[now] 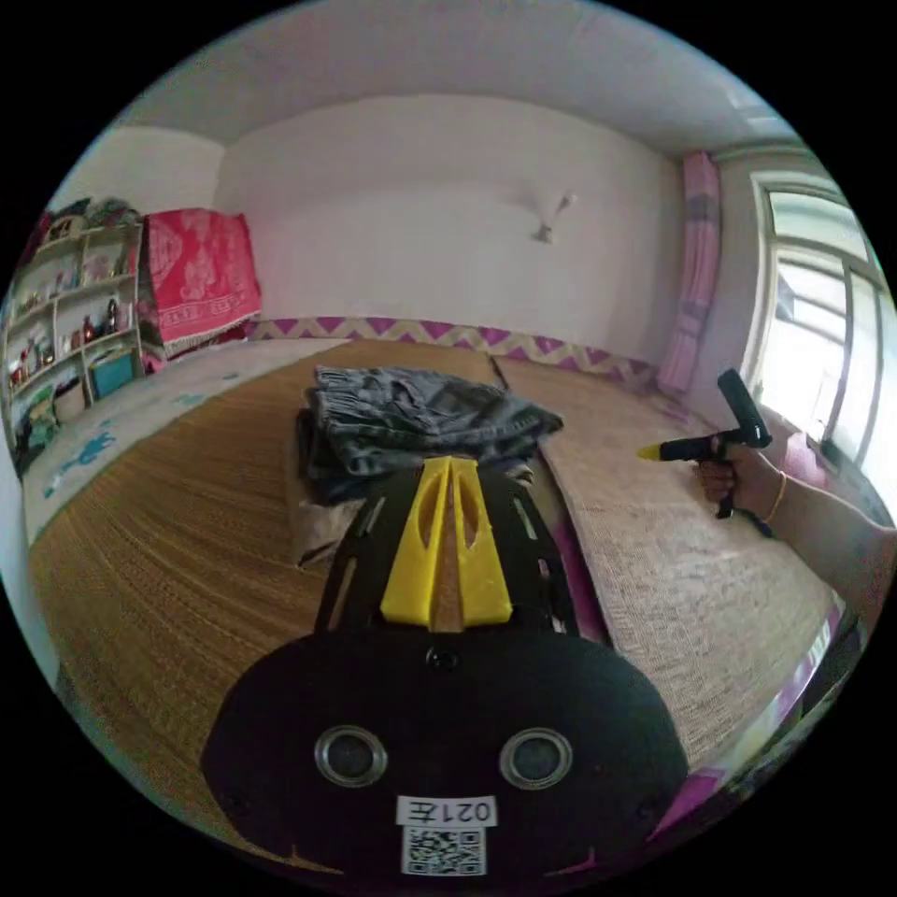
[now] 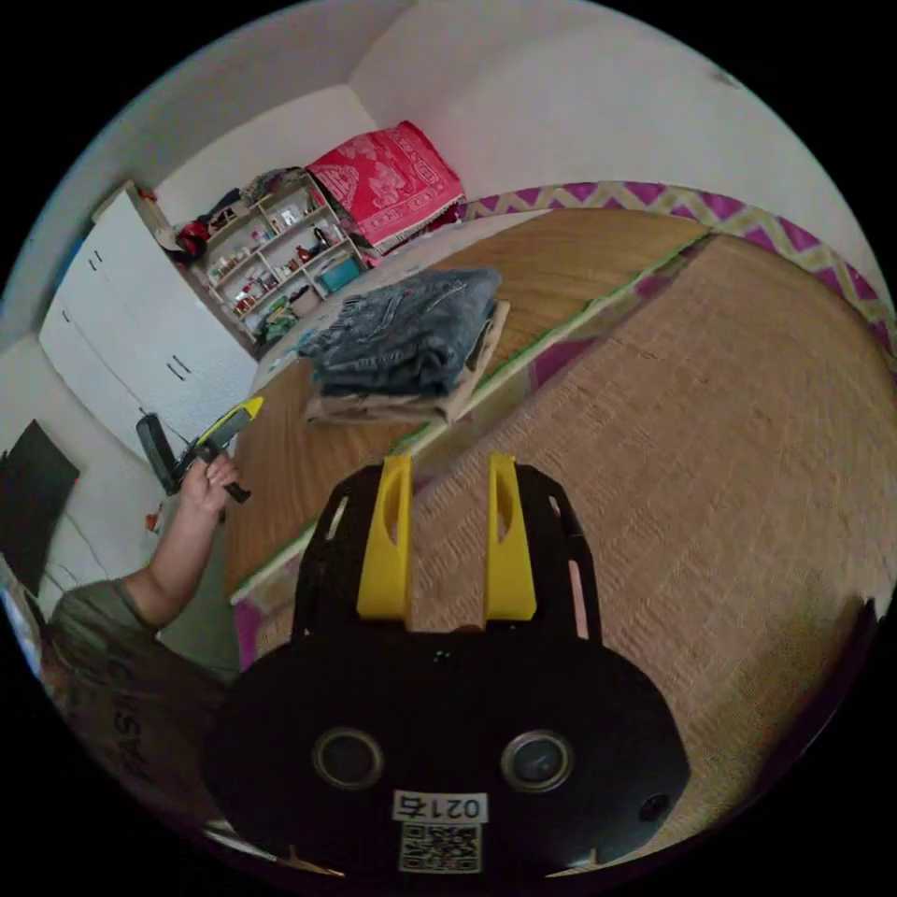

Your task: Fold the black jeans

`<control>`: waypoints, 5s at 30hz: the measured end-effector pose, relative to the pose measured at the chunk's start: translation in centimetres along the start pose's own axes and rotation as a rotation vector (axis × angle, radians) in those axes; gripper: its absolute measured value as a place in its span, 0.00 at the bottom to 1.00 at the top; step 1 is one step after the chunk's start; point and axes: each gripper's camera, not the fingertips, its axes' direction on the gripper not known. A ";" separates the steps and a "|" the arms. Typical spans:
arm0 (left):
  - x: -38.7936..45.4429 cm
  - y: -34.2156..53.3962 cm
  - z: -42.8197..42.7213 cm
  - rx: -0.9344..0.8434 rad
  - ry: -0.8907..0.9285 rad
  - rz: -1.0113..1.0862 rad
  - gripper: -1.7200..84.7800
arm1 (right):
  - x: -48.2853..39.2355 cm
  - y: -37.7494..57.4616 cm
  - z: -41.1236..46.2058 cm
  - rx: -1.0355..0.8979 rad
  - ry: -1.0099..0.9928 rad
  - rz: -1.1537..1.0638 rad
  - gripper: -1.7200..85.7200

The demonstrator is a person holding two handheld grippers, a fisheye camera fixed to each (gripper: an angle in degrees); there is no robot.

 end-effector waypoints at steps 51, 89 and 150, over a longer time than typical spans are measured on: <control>42.5 7.1 4.1 -0.277 0.320 0.167 0.01 | -26.2 10.6 -27.1 -0.022 0.688 -0.219 0.08; 47.2 18.3 -3.1 -0.341 0.208 0.100 0.01 | -6.7 40.3 -48.1 0.590 -0.019 0.344 0.04; 49.8 7.7 0.3 -0.084 0.459 0.086 0.01 | -6.4 47.1 -29.8 0.074 0.491 0.413 0.10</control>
